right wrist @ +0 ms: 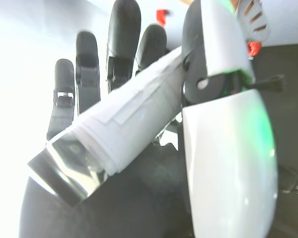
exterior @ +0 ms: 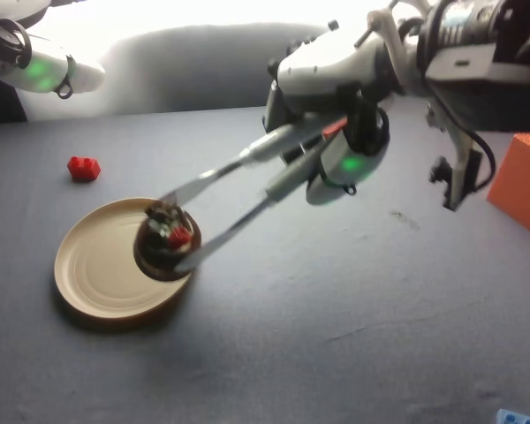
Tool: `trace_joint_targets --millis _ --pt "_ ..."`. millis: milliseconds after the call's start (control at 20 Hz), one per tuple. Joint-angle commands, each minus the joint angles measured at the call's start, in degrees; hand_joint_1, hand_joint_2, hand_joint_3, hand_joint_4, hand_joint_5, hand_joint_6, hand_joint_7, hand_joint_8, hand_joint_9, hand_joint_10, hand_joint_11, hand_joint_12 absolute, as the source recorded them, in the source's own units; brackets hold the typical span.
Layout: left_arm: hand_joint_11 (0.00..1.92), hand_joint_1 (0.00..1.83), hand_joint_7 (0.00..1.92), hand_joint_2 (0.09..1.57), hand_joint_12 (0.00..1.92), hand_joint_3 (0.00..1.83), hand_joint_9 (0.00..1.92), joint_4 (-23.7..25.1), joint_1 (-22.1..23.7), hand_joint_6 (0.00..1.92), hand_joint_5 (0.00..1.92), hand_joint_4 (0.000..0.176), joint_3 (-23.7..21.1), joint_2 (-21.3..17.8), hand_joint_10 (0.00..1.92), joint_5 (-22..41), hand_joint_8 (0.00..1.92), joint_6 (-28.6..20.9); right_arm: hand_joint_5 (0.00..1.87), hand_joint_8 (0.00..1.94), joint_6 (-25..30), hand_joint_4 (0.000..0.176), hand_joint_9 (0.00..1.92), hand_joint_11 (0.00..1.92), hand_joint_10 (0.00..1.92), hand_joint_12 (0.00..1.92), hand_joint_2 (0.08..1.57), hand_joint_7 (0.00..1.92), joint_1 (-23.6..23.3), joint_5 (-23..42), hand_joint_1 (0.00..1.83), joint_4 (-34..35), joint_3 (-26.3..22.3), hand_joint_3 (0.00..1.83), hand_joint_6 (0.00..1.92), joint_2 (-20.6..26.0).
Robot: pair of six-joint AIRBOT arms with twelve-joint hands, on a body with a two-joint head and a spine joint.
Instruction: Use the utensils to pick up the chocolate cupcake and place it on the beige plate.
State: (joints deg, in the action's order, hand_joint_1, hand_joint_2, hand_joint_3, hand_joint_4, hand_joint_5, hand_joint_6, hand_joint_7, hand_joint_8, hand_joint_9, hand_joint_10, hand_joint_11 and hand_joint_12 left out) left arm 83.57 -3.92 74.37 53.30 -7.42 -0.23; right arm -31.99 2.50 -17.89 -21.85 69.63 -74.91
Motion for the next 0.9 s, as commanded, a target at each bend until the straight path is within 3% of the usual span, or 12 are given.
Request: trace_joint_targets --millis 0,850 --pt "0.0 0.0 0.07 1.22 0.12 0.0 0.04 1.3 0.9 0.0 0.11 0.0 0.7 -0.6 0.0 -0.9 0.0 0.2 0.84 0.74 0.1 0.0 0.61 0.0 0.0 0.82 1.12 1.15 -0.8 6.5 1.24 -0.4 0.0 0.0 1.17 0.7" --pt "0.0 0.0 0.07 1.22 0.12 0.0 0.04 1.3 0.8 0.0 0.11 0.0 4.4 0.5 0.0 3.6 0.0 0.2 0.84 0.74 -0.5 0.0 0.61 0.0 0.0 0.82 1.12 1.15 -2.1 7.8 1.24 -0.3 1.6 0.0 1.17 -0.3"
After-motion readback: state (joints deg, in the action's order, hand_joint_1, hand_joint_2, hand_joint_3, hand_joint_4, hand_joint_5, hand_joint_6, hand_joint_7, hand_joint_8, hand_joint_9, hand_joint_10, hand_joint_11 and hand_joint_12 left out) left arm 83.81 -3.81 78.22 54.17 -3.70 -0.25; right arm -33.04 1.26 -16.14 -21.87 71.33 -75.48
